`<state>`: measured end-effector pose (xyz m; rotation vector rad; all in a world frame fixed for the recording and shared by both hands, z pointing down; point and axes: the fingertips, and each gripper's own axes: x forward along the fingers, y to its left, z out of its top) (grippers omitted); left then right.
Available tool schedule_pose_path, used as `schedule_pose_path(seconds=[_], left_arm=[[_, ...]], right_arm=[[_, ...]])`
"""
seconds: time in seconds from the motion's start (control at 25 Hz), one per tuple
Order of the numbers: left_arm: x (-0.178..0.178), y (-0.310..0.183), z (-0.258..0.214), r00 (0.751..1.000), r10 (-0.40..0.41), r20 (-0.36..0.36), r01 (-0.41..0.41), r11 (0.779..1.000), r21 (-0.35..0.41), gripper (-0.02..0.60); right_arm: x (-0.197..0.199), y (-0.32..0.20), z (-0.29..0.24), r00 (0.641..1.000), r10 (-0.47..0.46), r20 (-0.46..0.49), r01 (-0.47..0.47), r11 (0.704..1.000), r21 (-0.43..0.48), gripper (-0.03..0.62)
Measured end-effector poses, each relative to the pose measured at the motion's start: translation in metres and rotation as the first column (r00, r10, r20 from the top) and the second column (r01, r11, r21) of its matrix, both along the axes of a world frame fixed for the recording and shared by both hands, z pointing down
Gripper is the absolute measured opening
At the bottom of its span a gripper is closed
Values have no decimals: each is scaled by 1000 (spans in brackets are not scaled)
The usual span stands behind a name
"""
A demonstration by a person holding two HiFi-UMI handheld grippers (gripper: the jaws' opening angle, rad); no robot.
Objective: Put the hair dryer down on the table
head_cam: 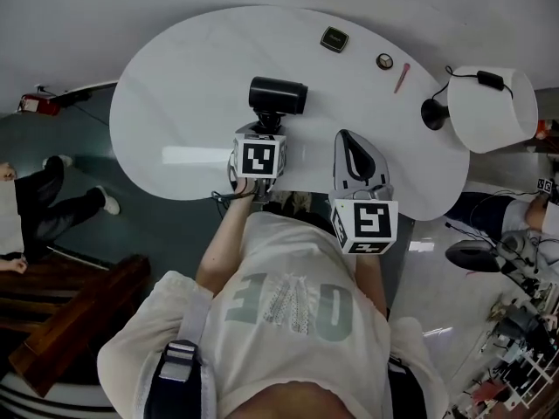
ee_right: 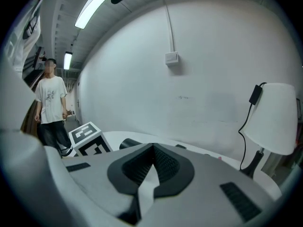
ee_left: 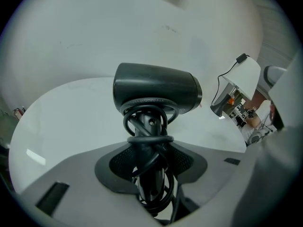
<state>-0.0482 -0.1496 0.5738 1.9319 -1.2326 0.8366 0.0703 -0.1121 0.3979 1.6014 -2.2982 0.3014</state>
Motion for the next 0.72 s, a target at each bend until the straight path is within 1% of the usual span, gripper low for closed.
schedule_pose_path(seconds=[0.16,0.24,0.4,0.52,0.72], left_arm=[[5,1,23,1000,16,10,-15,996,-91,186],[6,0,33,1000,21,15,-19,992,-123,186],[7,-3,41,999,9,35,-4,990,-144,186],[8,-4,47,999,-5,33,10,986,-164,187],[9,-5,48,999,-1,48,8,988,-154,193]], right_arm=[[3,0,3,1000,7,-8,-7,1000,-12,3],[3,0,4,1000,9,-8,-9,1000,-17,4],[6,0,8,1000,6,-2,-6,1000,-26,3],[7,1,10,1000,2,-4,-2,1000,-30,5],[5,4,10,1000,-11,-3,11,1000,-24,5]])
